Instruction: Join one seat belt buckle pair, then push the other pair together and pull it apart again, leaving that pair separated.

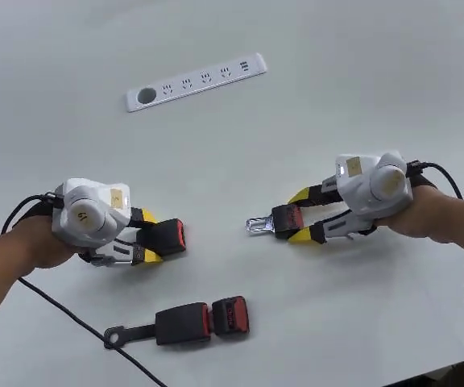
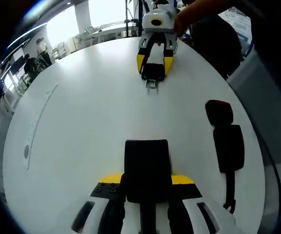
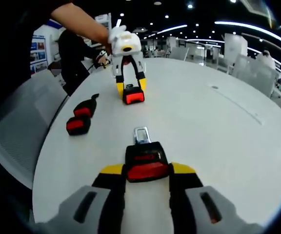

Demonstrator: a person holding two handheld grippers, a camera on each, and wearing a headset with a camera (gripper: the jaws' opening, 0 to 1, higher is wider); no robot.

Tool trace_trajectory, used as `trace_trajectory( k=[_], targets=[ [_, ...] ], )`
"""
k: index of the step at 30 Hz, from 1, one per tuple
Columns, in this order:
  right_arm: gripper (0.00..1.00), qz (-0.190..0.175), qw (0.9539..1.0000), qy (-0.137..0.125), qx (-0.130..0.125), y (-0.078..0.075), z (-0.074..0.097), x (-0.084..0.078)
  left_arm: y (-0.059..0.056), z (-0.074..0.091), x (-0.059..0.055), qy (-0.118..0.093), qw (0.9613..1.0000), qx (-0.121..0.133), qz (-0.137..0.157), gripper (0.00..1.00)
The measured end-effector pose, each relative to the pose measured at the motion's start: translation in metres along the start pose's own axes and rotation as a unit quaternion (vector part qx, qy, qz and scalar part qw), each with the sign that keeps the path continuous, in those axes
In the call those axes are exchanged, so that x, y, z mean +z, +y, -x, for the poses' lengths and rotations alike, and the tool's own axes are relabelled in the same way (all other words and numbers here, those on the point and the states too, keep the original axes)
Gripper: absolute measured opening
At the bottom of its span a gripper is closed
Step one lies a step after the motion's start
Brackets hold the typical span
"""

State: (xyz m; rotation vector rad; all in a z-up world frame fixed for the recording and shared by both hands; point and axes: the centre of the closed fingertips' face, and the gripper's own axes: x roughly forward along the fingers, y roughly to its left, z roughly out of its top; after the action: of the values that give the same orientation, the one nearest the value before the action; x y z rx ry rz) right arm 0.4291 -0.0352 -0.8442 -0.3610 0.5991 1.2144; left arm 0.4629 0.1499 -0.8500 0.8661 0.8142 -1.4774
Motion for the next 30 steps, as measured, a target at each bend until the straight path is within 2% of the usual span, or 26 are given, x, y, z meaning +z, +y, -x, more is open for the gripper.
trace_trajectory(
  k=[11,17,25,30],
  targets=[
    [0.34,-0.007,0.9997,-0.024,0.002,0.0,-0.023,0.018,0.001,-0.001,0.0,0.0,1.0,-0.004,-0.003,0.34],
    [0.34,-0.01,0.9992,-0.039,0.007,0.005,-0.045,0.032,0.002,-0.001,-0.001,0.003,1.0,-0.004,0.0,0.34],
    [0.34,-0.001,0.9993,-0.035,0.012,0.004,-0.067,0.05,0.002,-0.001,-0.001,0.006,1.0,-0.005,0.001,0.34],
    [0.34,0.002,0.9995,-0.029,0.015,0.001,-0.08,0.055,0.002,-0.001,-0.001,0.008,1.0,-0.004,0.0,0.34]
  ],
)
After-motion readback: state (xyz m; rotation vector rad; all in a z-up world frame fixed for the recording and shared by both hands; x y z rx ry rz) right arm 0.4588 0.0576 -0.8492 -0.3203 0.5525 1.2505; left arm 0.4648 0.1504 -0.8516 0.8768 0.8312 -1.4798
